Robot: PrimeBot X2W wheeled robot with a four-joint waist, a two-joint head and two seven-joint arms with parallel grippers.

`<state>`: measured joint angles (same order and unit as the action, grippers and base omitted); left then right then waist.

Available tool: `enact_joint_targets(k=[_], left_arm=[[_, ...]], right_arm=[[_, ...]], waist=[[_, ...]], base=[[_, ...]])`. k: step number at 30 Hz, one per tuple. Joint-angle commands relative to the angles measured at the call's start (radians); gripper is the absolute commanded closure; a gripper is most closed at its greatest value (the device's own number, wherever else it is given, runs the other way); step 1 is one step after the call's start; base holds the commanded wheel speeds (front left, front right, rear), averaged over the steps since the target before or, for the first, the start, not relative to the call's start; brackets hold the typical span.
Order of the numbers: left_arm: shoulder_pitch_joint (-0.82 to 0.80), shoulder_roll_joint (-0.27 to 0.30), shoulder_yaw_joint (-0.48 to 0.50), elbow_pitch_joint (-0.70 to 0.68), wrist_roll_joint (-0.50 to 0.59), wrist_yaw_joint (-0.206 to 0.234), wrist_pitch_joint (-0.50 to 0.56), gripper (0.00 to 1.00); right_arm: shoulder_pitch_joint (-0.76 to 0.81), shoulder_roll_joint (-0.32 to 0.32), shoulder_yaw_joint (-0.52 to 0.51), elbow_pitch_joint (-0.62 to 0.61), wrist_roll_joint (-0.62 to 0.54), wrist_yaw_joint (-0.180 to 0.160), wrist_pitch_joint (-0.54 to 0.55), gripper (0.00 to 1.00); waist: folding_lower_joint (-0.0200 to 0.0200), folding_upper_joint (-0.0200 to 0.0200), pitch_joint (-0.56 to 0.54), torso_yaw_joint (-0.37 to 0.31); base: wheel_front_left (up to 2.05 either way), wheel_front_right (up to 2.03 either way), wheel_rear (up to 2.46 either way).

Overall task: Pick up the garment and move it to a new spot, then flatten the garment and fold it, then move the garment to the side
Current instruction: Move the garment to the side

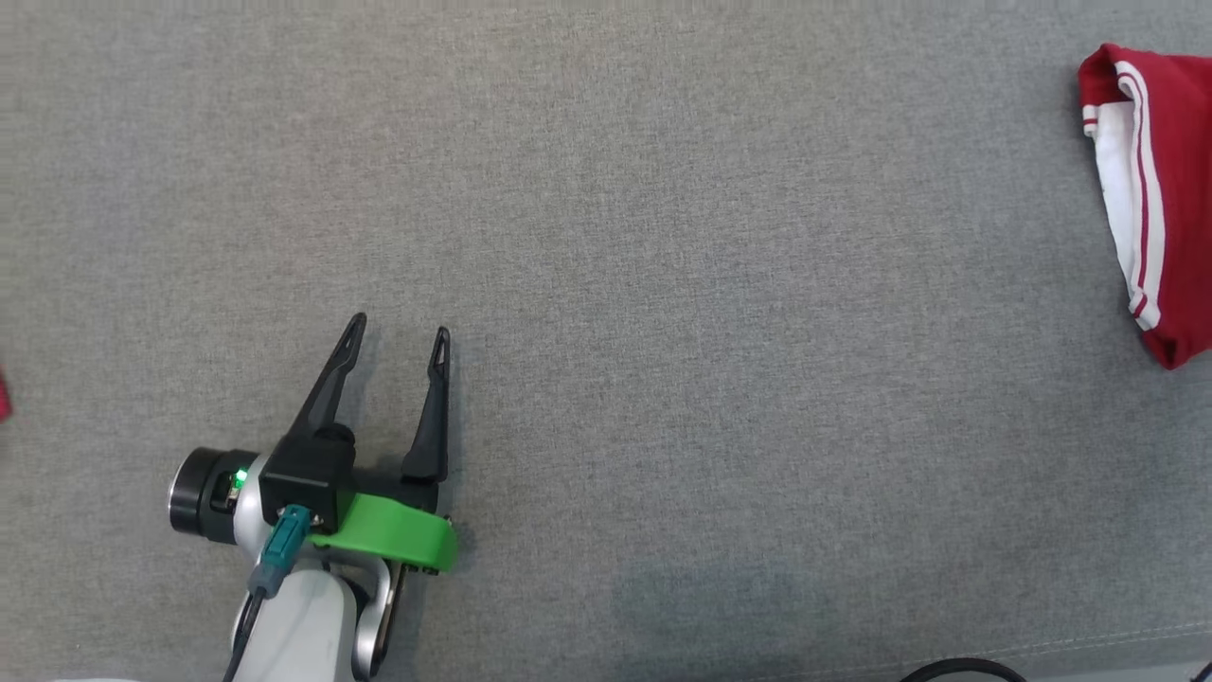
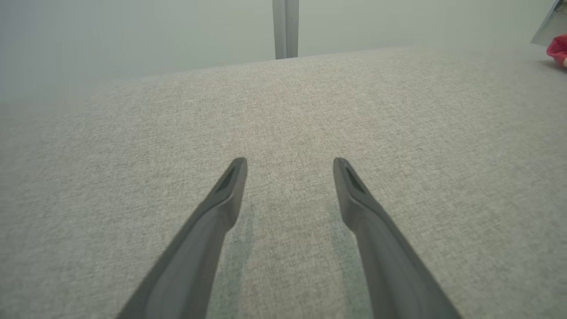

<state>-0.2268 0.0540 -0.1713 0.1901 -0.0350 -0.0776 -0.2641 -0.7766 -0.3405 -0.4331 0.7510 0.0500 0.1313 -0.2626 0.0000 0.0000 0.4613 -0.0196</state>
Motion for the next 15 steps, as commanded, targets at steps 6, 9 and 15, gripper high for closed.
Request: enact_joint_targets(k=[6,9,15], left_arm=[[0.047,0.0,0.024,0.031,-0.022,0.019,0.0,0.0],[0.068,-0.001,0.036,0.048,-0.03,0.026,0.0,0.0],[0.12,-0.002,0.069,0.069,-0.051,0.037,0.0,0.0]], right_arm=[[0.138,0.068,0.146,-0.13,0.092,-0.001,-0.002,0.0],[0.2,0.094,0.21,-0.168,0.124,-0.001,-0.002,0.0],[0.314,0.136,0.305,-0.211,0.156,-0.001,-0.002,0.0]], waist=[[0.0,0.0,-0.13,0.011],[0.0,0.0,-0.173,0.015],[0.0,0.0,-0.258,0.023]], base=[[0.0,0.0,0.0],[0.0,0.0,0.0],[0.0,0.0,0.0]])
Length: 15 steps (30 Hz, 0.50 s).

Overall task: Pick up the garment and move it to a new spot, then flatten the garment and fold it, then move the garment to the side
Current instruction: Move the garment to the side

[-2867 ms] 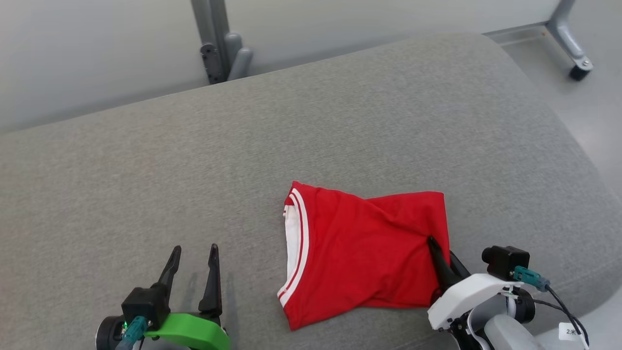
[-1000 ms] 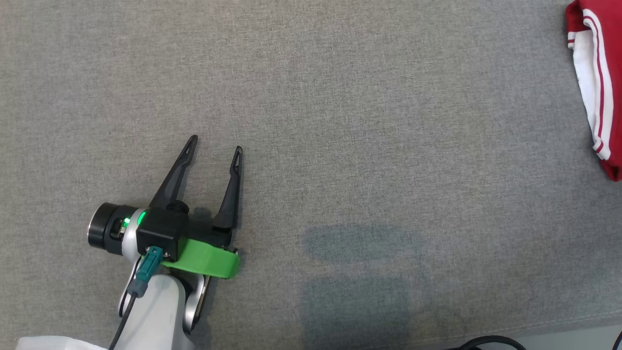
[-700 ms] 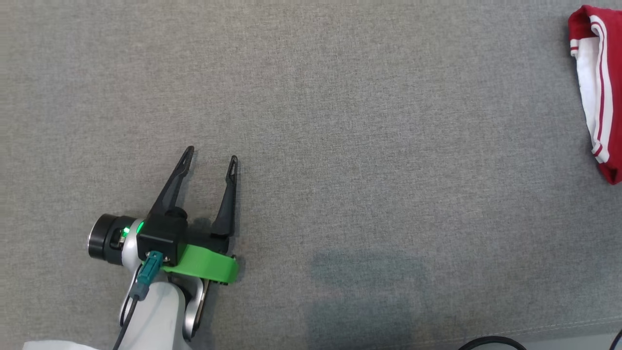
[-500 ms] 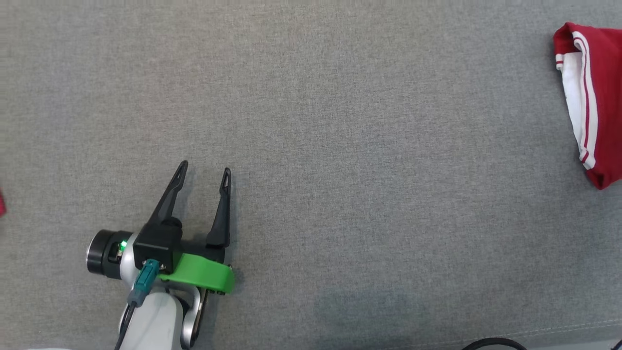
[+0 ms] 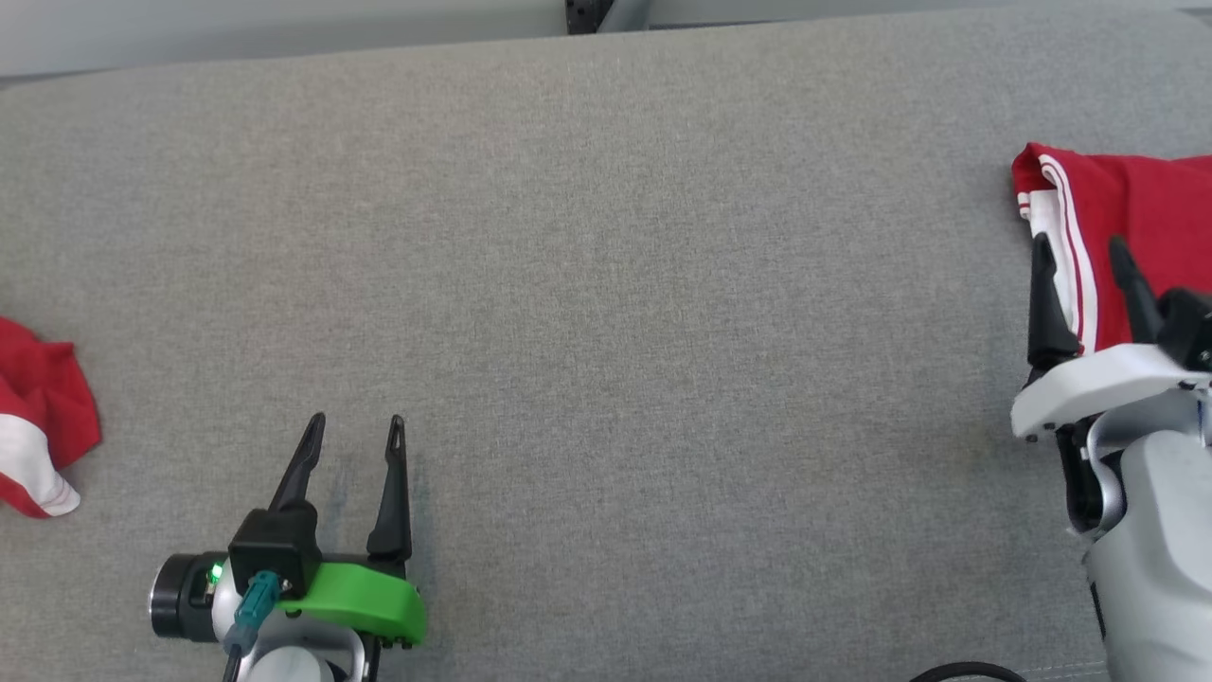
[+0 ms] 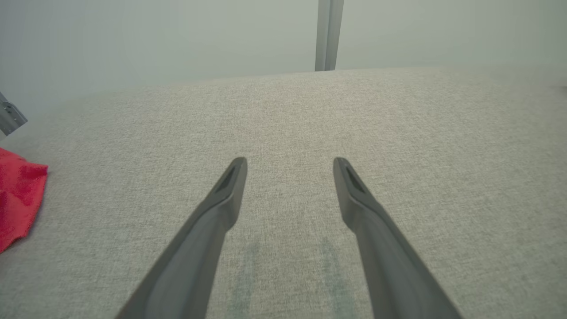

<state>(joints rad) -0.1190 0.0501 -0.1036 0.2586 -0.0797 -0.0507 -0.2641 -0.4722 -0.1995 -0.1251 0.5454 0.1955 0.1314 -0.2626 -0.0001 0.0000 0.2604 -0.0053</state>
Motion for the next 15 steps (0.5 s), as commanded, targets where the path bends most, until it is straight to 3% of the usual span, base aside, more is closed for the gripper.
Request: enact_joint_targets(k=[1,15], left_arm=[[0.023,0.002,0.006,0.003,-0.013,0.01,0.0,0.0],[0.147,0.002,0.051,0.024,-0.06,0.029,0.0,0.0]], right_arm=[[0.03,0.006,0.011,-0.011,0.01,-0.001,-0.002,0.0],[0.26,0.116,0.147,-0.045,0.015,-0.001,-0.002,0.0]], waist=[[0.0001,0.0,-0.072,0.009],[0.0001,0.0,-0.246,0.008]], base=[[0.0,0.0,0.0],[0.0,0.0,0.0]])
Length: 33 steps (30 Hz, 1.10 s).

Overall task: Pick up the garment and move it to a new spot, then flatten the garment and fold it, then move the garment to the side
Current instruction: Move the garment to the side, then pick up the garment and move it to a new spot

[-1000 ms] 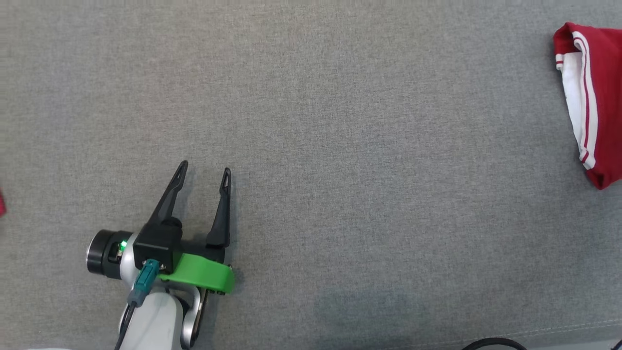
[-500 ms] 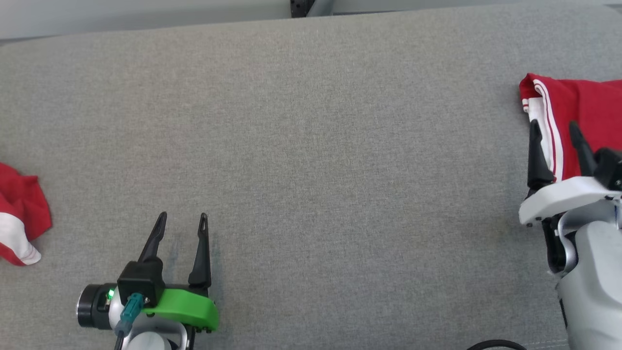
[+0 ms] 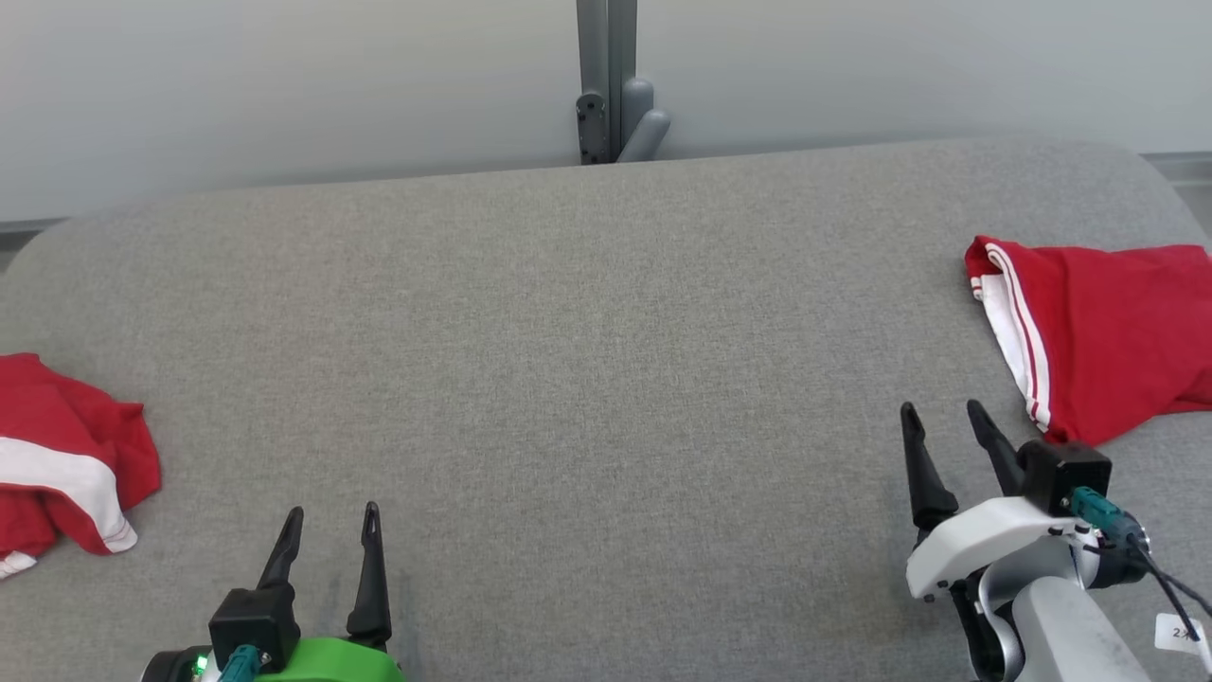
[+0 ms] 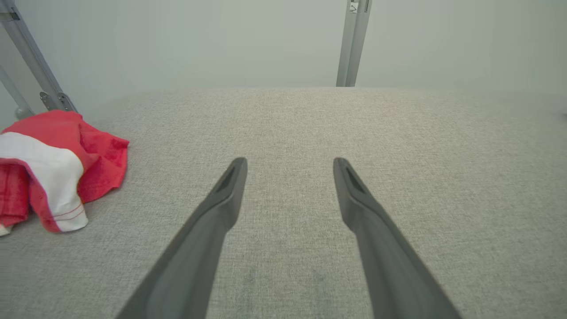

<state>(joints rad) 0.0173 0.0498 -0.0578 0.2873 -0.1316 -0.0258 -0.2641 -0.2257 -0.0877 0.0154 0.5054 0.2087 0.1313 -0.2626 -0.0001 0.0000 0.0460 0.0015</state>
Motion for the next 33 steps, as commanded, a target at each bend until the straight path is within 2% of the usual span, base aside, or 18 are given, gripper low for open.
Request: enact_joint_targets(k=[1,12,22,33], left_arm=[[0.015,0.002,0.008,-0.005,-0.011,0.005,0.0,0.0],[0.035,0.002,0.039,0.003,-0.03,0.009,0.0,0.0],[0.056,0.002,0.046,-0.011,-0.043,0.018,0.0,0.0],[0.062,0.002,0.039,-0.02,-0.048,0.023,0.0,0.0]], right_arm=[[0.022,0.006,0.017,-0.015,-0.001,-0.001,-0.002,0.0],[0.075,0.029,0.044,-0.067,-0.009,-0.001,-0.003,0.0],[0.118,0.035,0.039,-0.126,-0.018,-0.001,-0.002,0.0],[0.134,0.036,0.043,-0.138,-0.024,-0.001,-0.002,0.0]], waist=[[0.0001,0.0,-0.036,0.002],[0.0001,0.0,-0.076,0.002],[0.0001,0.0,-0.099,-0.025],[0.0001,0.0,-0.096,-0.038]], base=[[0.0,0.0,0.0],[0.0,0.0,0.0],[0.0,0.0,0.0],[0.0,0.0,0.0]])
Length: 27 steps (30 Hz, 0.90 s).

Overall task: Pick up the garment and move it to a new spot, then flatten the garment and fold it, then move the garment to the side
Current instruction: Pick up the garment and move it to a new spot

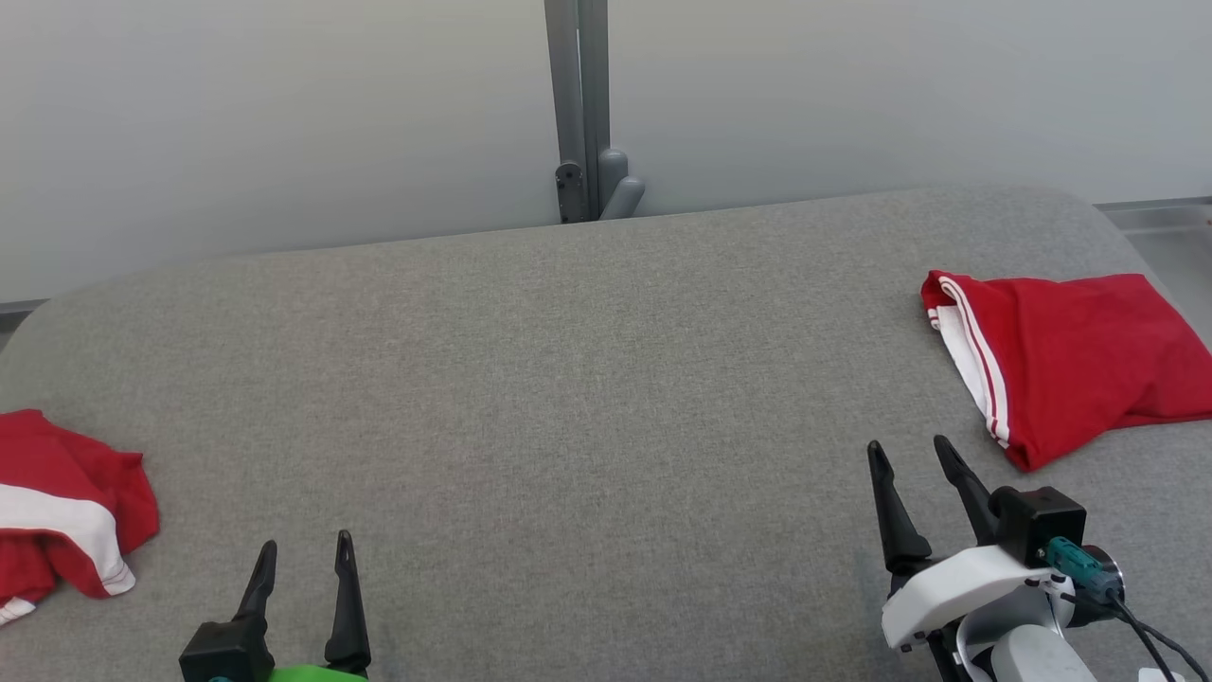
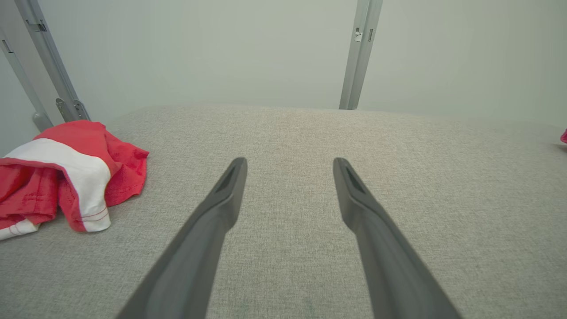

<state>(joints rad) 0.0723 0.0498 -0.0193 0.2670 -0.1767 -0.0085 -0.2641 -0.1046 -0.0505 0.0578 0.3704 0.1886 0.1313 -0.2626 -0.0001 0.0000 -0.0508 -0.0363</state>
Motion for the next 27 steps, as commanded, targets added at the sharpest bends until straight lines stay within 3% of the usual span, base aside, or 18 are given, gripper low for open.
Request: enact_joint_targets(k=[1,9,16,27], left_arm=[[0.006,0.002,-0.001,0.0,-0.004,0.006,0.0,0.0],[0.001,0.002,0.007,-0.003,0.009,-0.006,0.0,0.0],[-0.006,0.002,0.024,0.016,-0.006,0.013,0.0,0.0],[-0.009,0.003,0.075,0.022,0.015,0.018,0.0,0.0]], right_arm=[[0.012,-0.001,0.0,-0.003,-0.002,-0.001,-0.002,0.0],[0.006,-0.001,0.009,0.003,-0.015,-0.001,-0.002,0.0],[0.009,-0.001,0.047,-0.001,-0.006,-0.001,-0.002,0.0],[-0.014,-0.002,0.127,-0.019,0.004,-0.001,-0.002,0.0]], waist=[[0.0001,0.0,0.002,0.0],[0.0001,0.0,0.011,0.008],[0.0001,0.0,0.02,0.076],[0.0001,0.0,0.055,0.382]], base=[[0.0,0.0,0.0],[0.0,0.0,0.0],[0.0,0.0,0.0],[0.0,0.0,0.0]])
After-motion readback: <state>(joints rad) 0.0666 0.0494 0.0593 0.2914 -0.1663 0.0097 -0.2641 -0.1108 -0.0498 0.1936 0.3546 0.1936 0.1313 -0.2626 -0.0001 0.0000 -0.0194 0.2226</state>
